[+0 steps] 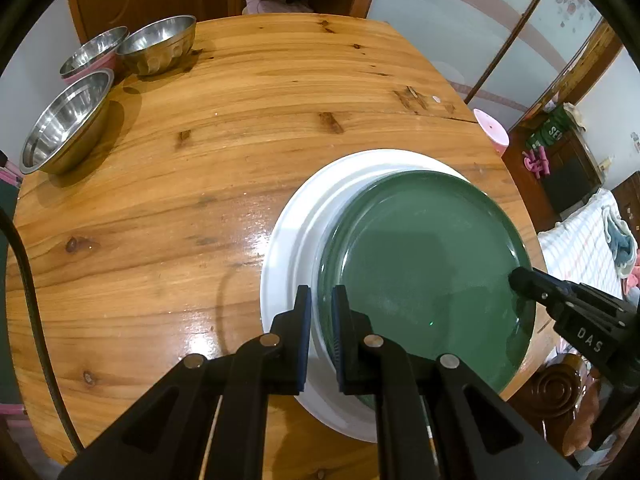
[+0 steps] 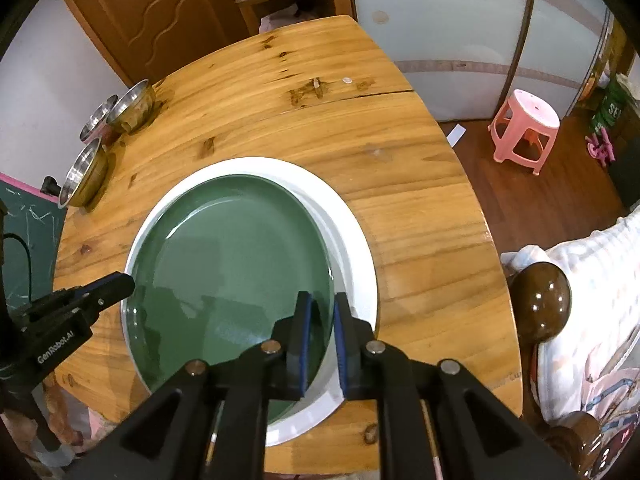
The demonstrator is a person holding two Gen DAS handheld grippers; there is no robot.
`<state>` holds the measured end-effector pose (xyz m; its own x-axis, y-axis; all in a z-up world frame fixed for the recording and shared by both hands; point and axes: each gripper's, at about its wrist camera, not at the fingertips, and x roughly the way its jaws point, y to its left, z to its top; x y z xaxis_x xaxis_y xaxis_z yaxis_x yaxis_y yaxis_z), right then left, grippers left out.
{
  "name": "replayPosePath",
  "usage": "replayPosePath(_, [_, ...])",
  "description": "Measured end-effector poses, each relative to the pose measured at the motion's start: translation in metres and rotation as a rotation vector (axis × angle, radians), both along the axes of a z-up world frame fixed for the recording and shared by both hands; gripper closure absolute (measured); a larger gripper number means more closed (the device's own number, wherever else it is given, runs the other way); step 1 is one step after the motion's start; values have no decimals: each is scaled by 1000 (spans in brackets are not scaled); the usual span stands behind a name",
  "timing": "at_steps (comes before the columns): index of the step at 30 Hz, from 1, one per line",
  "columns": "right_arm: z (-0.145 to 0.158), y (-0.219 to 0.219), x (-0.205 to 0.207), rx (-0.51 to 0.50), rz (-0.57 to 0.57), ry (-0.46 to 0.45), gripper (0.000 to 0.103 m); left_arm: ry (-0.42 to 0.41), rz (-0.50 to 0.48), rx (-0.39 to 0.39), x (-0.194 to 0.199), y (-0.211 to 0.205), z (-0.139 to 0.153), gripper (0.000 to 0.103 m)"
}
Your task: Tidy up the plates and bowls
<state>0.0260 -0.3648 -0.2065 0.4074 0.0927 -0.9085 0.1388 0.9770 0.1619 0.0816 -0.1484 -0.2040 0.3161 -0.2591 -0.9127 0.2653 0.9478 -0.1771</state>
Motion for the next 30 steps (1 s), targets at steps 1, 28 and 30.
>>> replayPosePath(1, [0,2,0,-16,7,-4,91,0,1,-2,0,0,0,96])
replayPosePath(28, [16,21,-11,-133,-7,-116,84,-83,-6,-37,-11,9,17,89])
replayPosePath(30, [22,25,-12,-126,3,-127,84,-102,-14,-37,-13,9,22,82])
